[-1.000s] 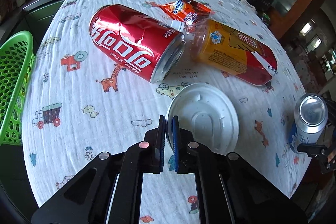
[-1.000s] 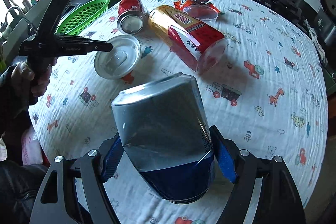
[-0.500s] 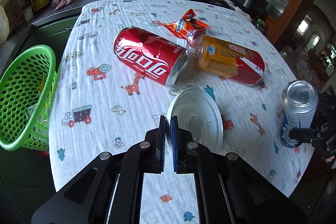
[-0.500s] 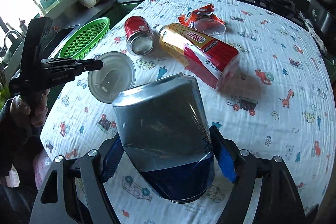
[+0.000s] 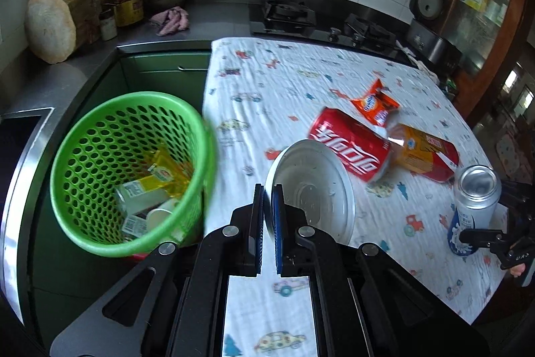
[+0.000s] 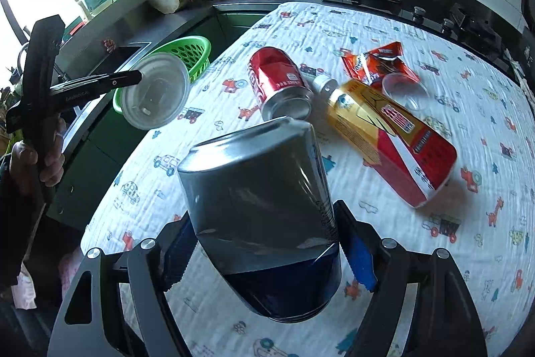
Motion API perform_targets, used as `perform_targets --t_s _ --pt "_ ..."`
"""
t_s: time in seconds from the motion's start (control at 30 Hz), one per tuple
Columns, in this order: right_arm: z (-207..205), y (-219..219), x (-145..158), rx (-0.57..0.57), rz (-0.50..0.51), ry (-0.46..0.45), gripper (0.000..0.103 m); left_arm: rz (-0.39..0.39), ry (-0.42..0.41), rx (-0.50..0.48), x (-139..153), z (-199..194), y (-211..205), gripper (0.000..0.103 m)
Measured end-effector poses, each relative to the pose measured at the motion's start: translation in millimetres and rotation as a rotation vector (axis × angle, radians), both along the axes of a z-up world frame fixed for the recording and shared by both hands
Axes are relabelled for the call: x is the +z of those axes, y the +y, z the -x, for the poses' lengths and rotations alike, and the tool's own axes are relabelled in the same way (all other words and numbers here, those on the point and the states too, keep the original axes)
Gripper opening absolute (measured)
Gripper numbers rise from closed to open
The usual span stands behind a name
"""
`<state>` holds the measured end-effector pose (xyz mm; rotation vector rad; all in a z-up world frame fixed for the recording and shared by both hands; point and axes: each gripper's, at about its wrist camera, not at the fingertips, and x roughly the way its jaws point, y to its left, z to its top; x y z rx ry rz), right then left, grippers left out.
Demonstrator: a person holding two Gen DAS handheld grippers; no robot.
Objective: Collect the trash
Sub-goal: 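Drop the lid into the basket with the left tool while the right drops the can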
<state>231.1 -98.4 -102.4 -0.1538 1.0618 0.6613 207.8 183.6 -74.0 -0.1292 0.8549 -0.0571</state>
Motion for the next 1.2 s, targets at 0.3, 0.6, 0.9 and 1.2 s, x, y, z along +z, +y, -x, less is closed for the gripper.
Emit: perform_targets --t_s 0.3,0.6,0.9,1.2 --pt "-25.0 62.5 12.5 0.028 -0.032 -0.019 0.075 -0.045 0.014 0.169 4.1 -22.6 107.2 0.004" --pt "-54.3 144.7 30.3 0.069 -0.06 -0.048 0.075 -0.058 0.118 0.223 -37.0 -41.1 159.9 0.006" --pt "-82.3 227.6 30.0 0.117 -0.082 -0.051 0.074 -0.024 0.166 0.264 -63.4 -27.0 186.6 0.024" --pt "-106.6 302.4 17.8 0.157 -0.09 -0.037 0.073 0.02 0.133 0.319 -57.9 -4.0 209.2 0.036"
